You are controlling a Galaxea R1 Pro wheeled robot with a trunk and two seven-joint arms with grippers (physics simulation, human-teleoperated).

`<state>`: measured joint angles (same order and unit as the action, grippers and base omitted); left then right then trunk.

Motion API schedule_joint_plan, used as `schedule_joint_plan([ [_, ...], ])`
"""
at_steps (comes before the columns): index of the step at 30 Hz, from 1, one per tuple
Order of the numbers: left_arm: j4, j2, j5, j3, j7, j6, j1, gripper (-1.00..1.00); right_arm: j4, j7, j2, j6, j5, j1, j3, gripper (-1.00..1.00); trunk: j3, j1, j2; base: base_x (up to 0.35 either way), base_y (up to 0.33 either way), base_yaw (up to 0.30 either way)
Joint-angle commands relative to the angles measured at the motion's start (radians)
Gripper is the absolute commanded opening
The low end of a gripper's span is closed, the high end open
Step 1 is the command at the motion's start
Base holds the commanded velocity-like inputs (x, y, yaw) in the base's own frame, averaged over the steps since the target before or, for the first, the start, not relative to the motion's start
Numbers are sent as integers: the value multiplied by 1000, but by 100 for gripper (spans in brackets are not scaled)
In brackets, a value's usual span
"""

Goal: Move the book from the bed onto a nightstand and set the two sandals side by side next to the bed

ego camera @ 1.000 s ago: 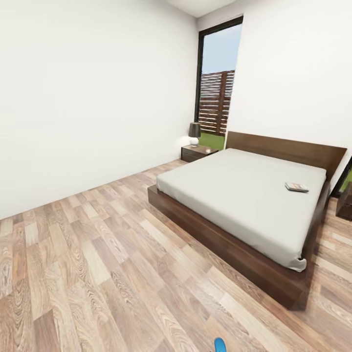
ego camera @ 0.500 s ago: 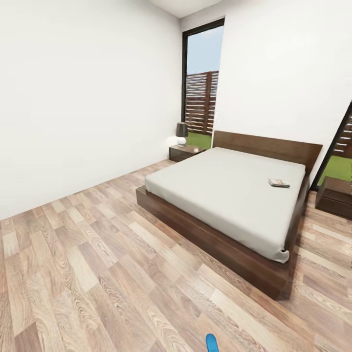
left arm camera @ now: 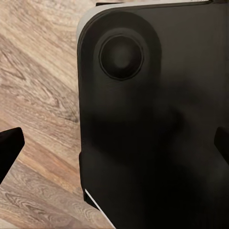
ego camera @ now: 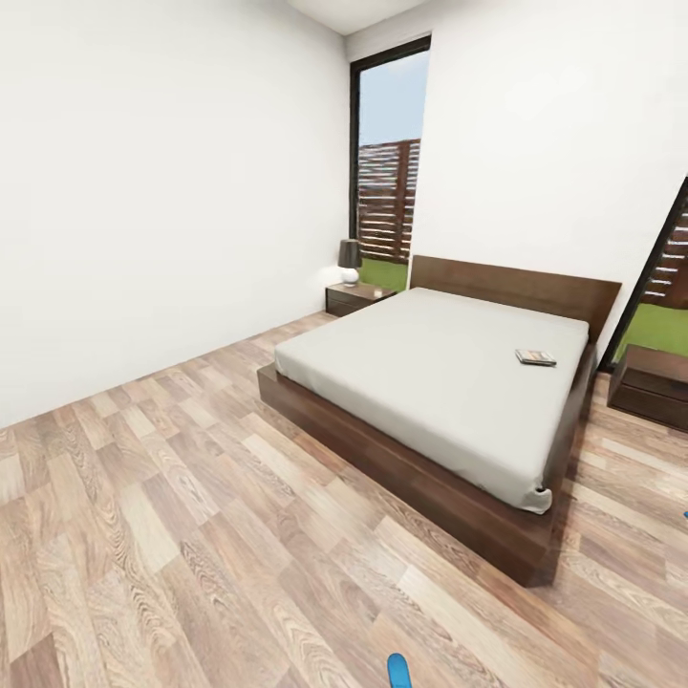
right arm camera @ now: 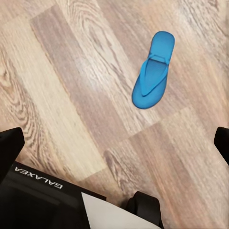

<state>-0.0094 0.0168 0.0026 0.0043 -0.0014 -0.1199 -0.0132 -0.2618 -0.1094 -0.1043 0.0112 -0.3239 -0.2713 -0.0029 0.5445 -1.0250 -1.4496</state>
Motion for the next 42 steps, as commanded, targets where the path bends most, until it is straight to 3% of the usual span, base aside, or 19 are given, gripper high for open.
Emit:
schedule_joint_plan([
  [1, 1, 0, 0, 0, 0, -4, -1, 100, -2, -3, 0, 1, -4, 0, -1, 100, 1, 0, 0, 10, -46, -2],
  [42, 1, 0, 0, 1, -1, -4, -1, 100, -2, -2, -2, -2, -3, 0, -1, 100, 1, 0, 0, 44, -6, 1],
])
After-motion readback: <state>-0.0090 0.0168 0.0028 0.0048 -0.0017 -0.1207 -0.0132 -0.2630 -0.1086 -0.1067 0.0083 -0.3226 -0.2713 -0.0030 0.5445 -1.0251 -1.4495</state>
